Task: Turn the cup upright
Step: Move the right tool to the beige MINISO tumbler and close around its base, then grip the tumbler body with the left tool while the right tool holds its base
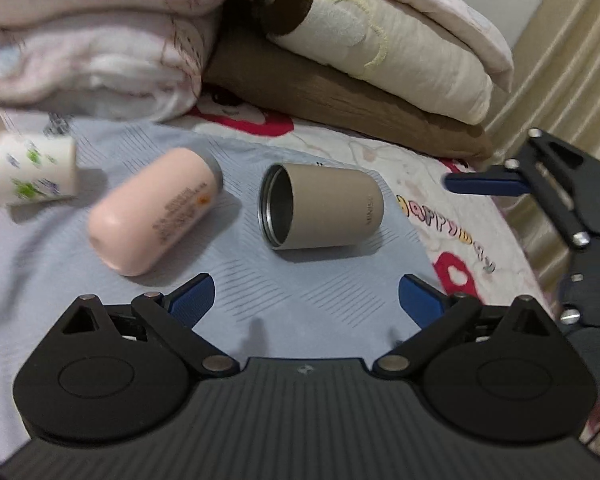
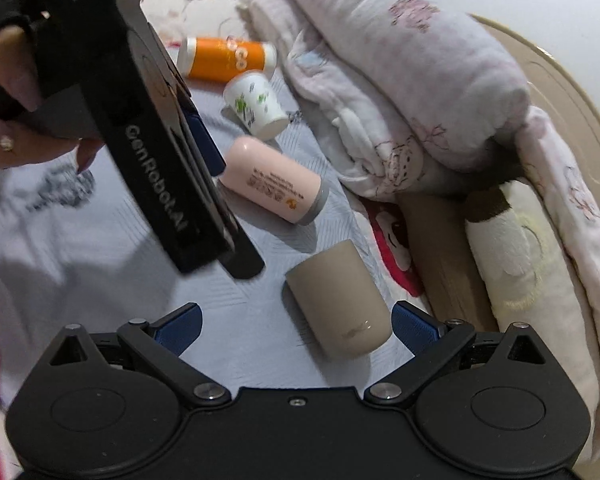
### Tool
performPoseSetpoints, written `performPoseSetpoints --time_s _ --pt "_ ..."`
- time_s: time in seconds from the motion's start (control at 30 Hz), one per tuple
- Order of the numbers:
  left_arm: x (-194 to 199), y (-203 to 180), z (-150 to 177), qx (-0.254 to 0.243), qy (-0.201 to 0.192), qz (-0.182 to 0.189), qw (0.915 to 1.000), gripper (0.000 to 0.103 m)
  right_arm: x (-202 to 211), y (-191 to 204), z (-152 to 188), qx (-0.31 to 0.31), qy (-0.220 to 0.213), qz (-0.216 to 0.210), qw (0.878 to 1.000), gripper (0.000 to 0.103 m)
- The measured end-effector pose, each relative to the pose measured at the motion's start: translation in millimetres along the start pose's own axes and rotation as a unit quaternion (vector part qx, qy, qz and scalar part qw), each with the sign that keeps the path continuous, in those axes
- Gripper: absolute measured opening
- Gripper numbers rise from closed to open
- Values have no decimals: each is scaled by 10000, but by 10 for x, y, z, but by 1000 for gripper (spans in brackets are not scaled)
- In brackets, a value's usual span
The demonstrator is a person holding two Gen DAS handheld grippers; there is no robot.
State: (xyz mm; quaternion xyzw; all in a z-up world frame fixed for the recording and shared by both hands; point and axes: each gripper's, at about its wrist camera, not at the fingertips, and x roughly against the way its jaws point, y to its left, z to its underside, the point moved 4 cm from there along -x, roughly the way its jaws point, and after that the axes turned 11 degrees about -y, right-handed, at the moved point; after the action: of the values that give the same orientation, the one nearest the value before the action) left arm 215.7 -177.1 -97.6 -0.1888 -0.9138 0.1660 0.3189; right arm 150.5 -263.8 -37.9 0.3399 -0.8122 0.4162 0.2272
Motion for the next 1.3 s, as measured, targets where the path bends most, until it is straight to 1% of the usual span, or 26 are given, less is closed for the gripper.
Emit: performPoseSetpoints --time_s 0.07,0.13,0.23,0.3,0.37,0.43,0.5,0.57,0.67,0.77,0.87,1.0,1.03,1.07,1.23,1.3 --pt "-140 36 7 326 25 17 9995 99 -170 -77 78 172 70 -8 9998 101" --pt "-270 71 18 521 28 -18 9986 96 -330 -168 160 230 139 28 9996 101" --pt "-417 100 26 605 64 -85 9981 95 -520 -264 293 363 224 88 9990 100" --pt "-474 101 20 598 -20 -32 9982 95 -601 -270 367 514 343 -17 9981 100" --pt "-512 129 20 697 -44 -26 9976 95 -667 -248 415 850 396 -159 9955 100" --pt "-574 150 25 780 5 -68 9969 92 -722 -262 431 1036 397 -211 9936 100" --pt "-621 175 23 872 48 -55 9962 91 -787 -321 440 1018 417 -304 9935 100" --pt "-641 195 14 949 44 -4 9955 91 -870 -396 451 1027 426 -281 9934 99" --pt "-661 220 6 931 29 8 9956 91 -1007 -486 480 937 490 -338 9938 96" --pt "-681 240 10 937 42 15 9956 91 -1123 -527 496 801 537 -492 9941 95" --pt "-703 266 20 969 89 18 9953 91 -1196 -509 521 967 549 -431 9929 95" --pt "-719 294 43 1028 123 18 9946 91 -1261 -484 562 1010 674 -612 9907 94" --pt "-725 296 45 1046 127 19 9944 91 -1266 -483 557 1033 618 -628 9907 93" --pt "-732 298 50 1058 137 21 9943 91 -1274 -490 552 1021 603 -617 9910 85" --pt "-744 307 77 1108 161 26 9937 91 -1283 -537 537 538 652 -579 9947 85" --pt "-733 326 87 1171 163 64 9930 91 -1272 -544 526 205 698 -497 9961 85"
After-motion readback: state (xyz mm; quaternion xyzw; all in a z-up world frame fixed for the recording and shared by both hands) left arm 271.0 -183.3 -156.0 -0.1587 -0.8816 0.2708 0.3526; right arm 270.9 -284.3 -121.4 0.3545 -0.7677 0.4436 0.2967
